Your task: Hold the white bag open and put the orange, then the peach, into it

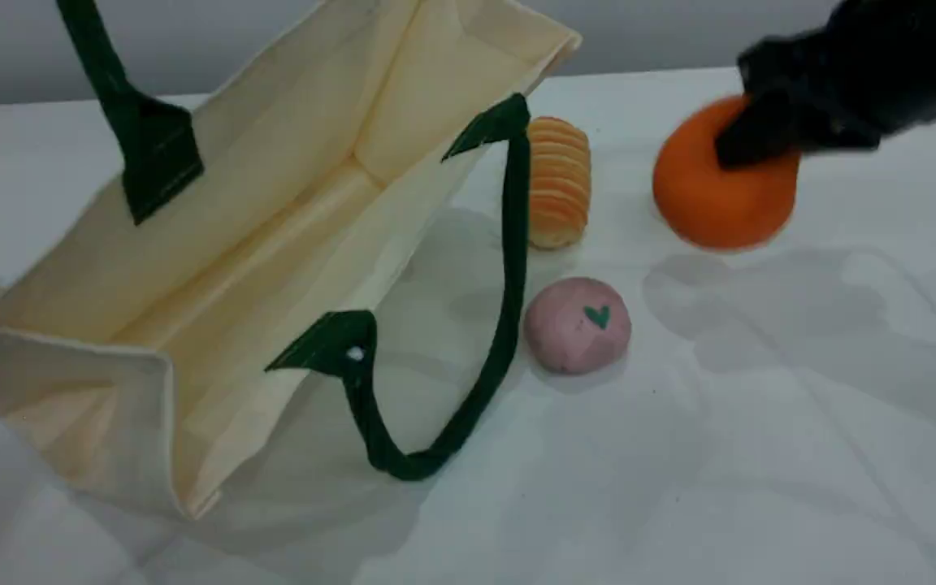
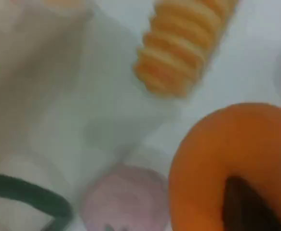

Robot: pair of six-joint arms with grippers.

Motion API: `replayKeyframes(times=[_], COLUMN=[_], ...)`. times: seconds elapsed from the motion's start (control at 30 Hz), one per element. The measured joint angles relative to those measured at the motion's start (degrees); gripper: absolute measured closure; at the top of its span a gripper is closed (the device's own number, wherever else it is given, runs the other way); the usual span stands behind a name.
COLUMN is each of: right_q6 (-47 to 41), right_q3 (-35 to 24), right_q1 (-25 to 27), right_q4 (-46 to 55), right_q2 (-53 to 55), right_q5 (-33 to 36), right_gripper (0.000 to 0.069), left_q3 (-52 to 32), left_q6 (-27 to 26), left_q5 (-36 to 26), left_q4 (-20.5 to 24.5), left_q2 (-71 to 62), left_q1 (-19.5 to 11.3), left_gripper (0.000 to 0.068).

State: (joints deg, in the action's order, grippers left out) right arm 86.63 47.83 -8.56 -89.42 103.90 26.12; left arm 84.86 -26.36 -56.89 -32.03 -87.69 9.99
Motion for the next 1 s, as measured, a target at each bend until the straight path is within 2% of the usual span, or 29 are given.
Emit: replayKeyframes(times=[0.13,0.33,0.43,0.57,0.67,1.0], right_q6=[0.0,-0.11,-0.11,-0.11,-0.11,0.49], right_q3=[0.05,0.05,0.05,0.05,0.05,0.63], right_q1=[0.0,0.0,0.0,0.0,0.0,0.0], right_q4=[0.0,0.0,-0.38,-0.38,-0.38,-1.98], right_q2=[-3.49,-7.75,-9.46,-9.71,-9.71,-10.6], right_q5=[2.26,4.84,4.65,4.89,6.61,14.72], right_gripper=[0.0645,0.0645,0.0645,0.0645,0.0645,0.0645], left_q3=[3.18,3.58,3.58,3.87,3.87,8.6], left_q6=[0.0,-1.28,-1.98,-1.83,-0.32,0.4], left_q5=[-1.76,-2.86,-2.71,-2.72,-2.45,-5.9], left_q4=[-0.91,-1.37,-1.82,1.85,4.23,6.01], left_q2=[-1.49,-3.11,-3.59,-4.07,-4.07,-4.09], left_q1=[0.0,0.0,2.09,5.19,5.28,5.28], left_gripper=[0.0626,0.0626,0.0626,0.0626,0.0626,0.0626])
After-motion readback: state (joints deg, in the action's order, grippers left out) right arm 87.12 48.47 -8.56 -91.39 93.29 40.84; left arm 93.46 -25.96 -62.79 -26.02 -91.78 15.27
